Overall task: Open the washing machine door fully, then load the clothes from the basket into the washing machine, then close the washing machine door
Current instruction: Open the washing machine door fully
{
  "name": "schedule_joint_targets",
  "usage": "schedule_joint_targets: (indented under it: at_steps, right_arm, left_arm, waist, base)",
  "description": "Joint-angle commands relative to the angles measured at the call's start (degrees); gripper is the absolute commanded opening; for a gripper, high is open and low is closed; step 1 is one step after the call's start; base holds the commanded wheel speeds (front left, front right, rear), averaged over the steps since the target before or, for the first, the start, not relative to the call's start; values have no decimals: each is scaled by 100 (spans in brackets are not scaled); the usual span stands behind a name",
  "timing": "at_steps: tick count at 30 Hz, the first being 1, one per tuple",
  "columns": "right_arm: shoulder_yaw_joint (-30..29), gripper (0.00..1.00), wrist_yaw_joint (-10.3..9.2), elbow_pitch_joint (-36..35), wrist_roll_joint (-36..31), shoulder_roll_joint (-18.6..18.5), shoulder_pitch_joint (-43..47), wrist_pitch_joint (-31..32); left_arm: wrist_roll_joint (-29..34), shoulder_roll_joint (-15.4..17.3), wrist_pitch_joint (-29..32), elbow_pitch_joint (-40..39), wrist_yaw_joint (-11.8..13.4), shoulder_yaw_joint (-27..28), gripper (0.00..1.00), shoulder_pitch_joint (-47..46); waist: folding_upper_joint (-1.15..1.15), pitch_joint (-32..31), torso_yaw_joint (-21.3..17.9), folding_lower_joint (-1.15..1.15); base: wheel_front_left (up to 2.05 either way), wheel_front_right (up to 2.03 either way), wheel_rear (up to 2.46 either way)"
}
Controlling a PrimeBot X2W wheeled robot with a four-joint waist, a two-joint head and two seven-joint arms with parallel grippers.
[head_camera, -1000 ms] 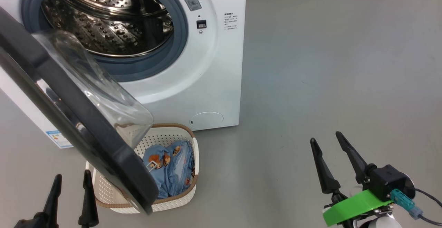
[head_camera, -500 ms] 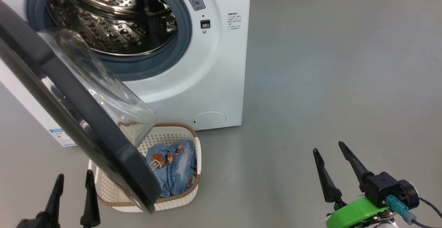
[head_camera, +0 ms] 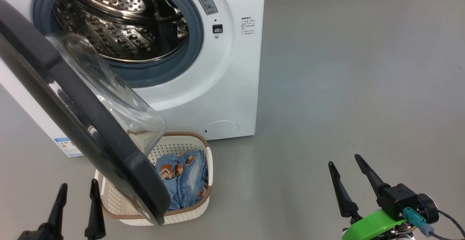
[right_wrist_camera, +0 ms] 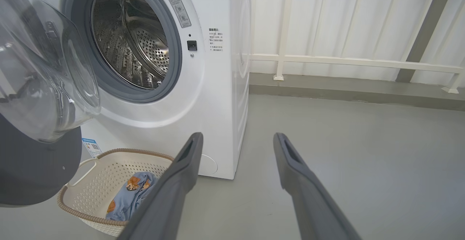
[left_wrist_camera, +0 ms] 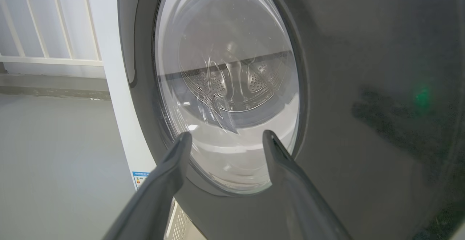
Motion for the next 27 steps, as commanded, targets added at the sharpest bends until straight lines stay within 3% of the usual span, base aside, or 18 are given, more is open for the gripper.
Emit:
schedule_joint_targets:
  at_steps: [1,19,20,21,22,27]
  right_arm:
    - [133,100,36,-96,-19,19,6,-68]
    - [153,100,36,-30,7,19,-27,-68]
    - [150,100,36,-29,7,19,-28,-68]
    - [146,100,36,-31,10,19,-29,-68]
    - [144,100,36,-32,11,19,-29,-68]
    - [125,100,36,-57,37,19,-25,-68]
  left_arm:
    - [71,77,-54,-128,-18,179,100,-41]
    - [65,76,-54,-135,-18,125,100,-26]
    - [58,76,-54,-129,-18,116,88,-22]
    - [41,76,-54,-123,-18,102,27,-19]
    - [5,76,-54,-122,-18,83,0,-16]
    - [-145,76,-54,-467,-18,265,0,-91]
  waist:
    - [0,-2,-1,0]
    - [0,-6,-7,0]
    - [0,-6,-9,0]
    - [0,-7,-12,0]
    - [0,-7,-14,0]
    - [0,6,-10,0]
  base:
    - [0,0,0]
    - [0,0,0]
    - [0,0,0]
    - [0,0,0]
    - [0,0,0]
    - [0,0,0]
